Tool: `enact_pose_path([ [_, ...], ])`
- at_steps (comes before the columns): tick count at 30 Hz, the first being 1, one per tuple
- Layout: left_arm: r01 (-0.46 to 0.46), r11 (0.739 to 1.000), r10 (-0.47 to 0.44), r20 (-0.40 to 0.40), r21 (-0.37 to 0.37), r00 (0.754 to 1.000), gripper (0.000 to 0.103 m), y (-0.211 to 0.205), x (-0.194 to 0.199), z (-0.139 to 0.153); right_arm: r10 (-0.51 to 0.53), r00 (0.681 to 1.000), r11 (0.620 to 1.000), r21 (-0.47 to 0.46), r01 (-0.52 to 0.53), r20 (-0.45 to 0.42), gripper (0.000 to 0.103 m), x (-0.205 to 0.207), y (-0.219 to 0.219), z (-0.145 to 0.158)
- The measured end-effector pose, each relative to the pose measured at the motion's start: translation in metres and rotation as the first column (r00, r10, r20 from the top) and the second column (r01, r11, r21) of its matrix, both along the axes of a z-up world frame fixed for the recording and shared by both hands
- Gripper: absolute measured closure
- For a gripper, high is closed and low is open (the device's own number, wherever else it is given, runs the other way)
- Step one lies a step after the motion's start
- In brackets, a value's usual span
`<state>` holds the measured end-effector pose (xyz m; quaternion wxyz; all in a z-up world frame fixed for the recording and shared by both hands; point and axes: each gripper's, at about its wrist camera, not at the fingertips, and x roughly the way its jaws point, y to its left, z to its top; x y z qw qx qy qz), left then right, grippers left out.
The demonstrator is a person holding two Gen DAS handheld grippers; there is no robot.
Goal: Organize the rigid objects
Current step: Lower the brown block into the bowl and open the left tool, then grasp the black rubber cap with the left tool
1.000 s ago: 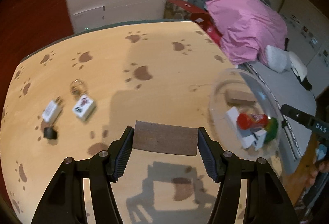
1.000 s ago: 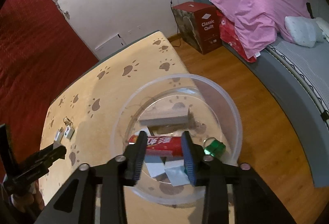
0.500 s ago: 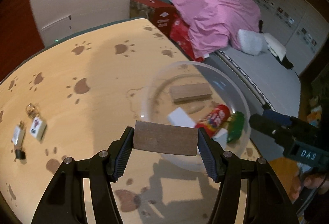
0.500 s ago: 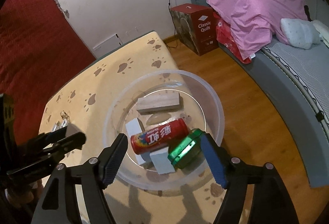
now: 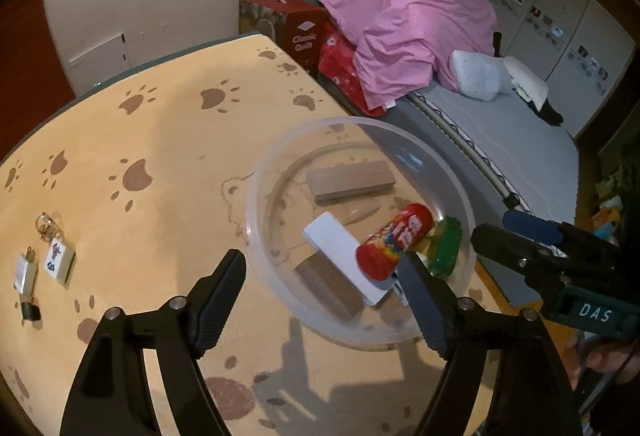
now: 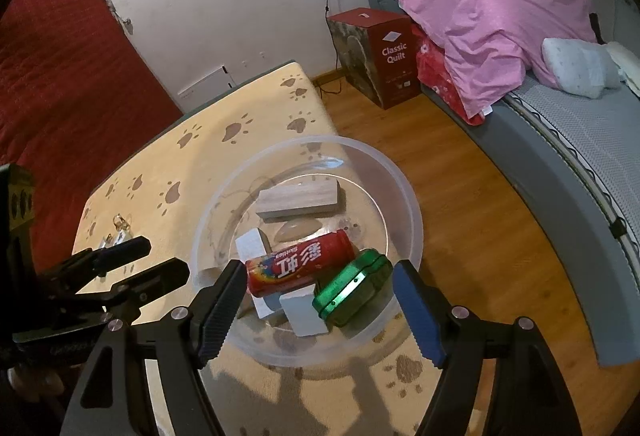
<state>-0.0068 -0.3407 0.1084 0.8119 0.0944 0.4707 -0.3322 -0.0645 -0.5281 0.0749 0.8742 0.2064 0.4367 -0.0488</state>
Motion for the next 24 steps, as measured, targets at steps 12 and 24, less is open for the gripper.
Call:
enact_pose_path([
  [12, -0.090, 0.996, 0.090, -0.006, 0.026, 0.996, 0.024, 0.037, 0.007, -0.005, 0.035, 0.999, 0.999, 0.008, -0.035, 0.008, 0.019, 0.008, 0.015, 0.001],
  [24, -0.213, 0.976, 0.214, -0.001, 0.044, 0.977, 0.024, 0.079, 0.011, -0.004, 0.123, 0.992, 0.992, 0.004, -0.123, 0.019, 0.015, 0.019, 0.040, 0.003],
])
